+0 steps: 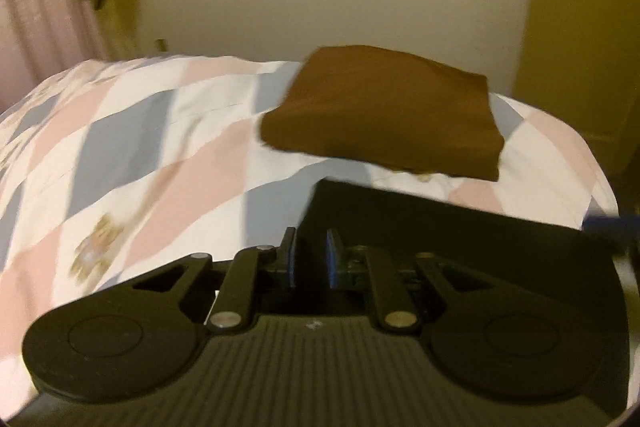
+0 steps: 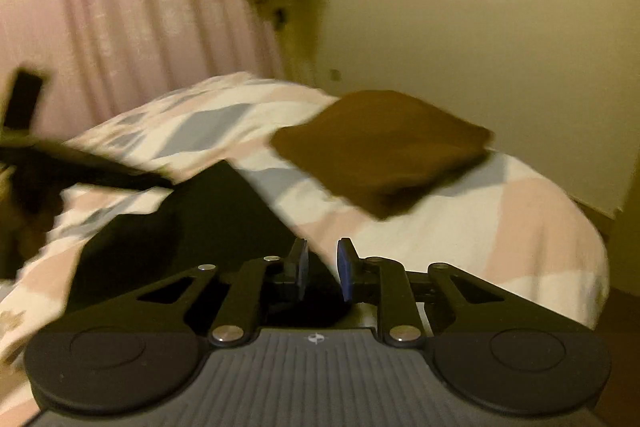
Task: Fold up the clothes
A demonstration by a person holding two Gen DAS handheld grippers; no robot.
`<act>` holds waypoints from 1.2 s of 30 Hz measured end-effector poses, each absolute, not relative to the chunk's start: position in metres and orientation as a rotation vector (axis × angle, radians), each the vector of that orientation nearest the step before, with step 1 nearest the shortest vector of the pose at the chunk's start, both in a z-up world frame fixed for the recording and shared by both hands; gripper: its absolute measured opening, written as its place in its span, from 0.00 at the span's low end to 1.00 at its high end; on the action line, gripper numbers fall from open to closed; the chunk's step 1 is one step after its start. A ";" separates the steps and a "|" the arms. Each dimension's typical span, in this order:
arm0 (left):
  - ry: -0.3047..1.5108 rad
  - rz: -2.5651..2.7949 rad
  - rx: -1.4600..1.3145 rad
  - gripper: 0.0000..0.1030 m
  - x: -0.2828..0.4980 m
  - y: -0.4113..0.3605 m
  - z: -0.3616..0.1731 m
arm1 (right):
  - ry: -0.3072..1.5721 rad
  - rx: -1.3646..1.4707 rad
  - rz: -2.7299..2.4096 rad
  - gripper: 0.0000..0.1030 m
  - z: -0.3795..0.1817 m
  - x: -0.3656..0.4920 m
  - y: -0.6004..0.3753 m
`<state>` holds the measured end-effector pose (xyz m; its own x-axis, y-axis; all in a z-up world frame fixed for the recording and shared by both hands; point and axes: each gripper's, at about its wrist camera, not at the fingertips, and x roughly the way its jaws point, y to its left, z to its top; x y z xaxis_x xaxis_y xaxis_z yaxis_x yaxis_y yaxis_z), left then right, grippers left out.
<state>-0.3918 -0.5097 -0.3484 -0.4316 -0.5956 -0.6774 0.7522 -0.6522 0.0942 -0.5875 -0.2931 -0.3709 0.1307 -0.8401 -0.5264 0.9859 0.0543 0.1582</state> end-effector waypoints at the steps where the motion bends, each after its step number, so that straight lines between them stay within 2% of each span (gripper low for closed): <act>1: 0.285 -2.125 0.912 0.11 -0.401 -0.518 -0.353 | 0.375 0.529 -1.419 0.21 -0.376 -0.581 -0.295; 3: 0.313 -2.102 0.966 0.11 -0.412 -0.539 -0.366 | 0.475 0.509 -1.436 0.10 -0.389 -0.575 -0.301; 8: 0.377 -2.003 1.080 0.08 -0.428 -0.583 -0.395 | 0.558 0.494 -1.414 0.04 -0.413 -0.582 -0.316; 10: 0.380 -1.991 1.055 0.07 -0.422 -0.580 -0.388 | 0.553 0.511 -1.406 0.03 -0.414 -0.587 -0.318; 15: 0.214 -1.945 1.005 0.08 -0.394 -0.533 -0.343 | 0.420 0.583 -1.415 0.05 -0.395 -0.602 -0.307; 17: 0.127 -1.921 1.015 0.10 -0.384 -0.506 -0.332 | 0.384 0.518 -1.415 0.19 -0.378 -0.592 -0.291; 19: 0.107 -1.919 1.020 0.11 -0.375 -0.483 -0.326 | 0.366 0.465 -1.362 0.19 -0.365 -0.577 -0.275; 22: 0.148 -1.903 1.029 0.11 -0.363 -0.455 -0.332 | 0.409 0.421 -1.253 0.18 -0.363 -0.549 -0.255; 28: 0.237 -1.791 1.069 0.12 -0.360 -0.431 -0.362 | 0.602 0.405 -1.239 0.17 -0.404 -0.516 -0.251; 36: 0.297 -1.800 0.958 0.17 -0.356 -0.375 -0.334 | 0.521 0.408 -1.257 0.18 -0.377 -0.515 -0.224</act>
<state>-0.3560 -0.3750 -0.3336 -0.1526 -0.6726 -0.7241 0.8694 -0.4398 0.2253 -0.5155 -0.2238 -0.3766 0.2195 -0.7855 -0.5787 0.9645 0.2640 0.0075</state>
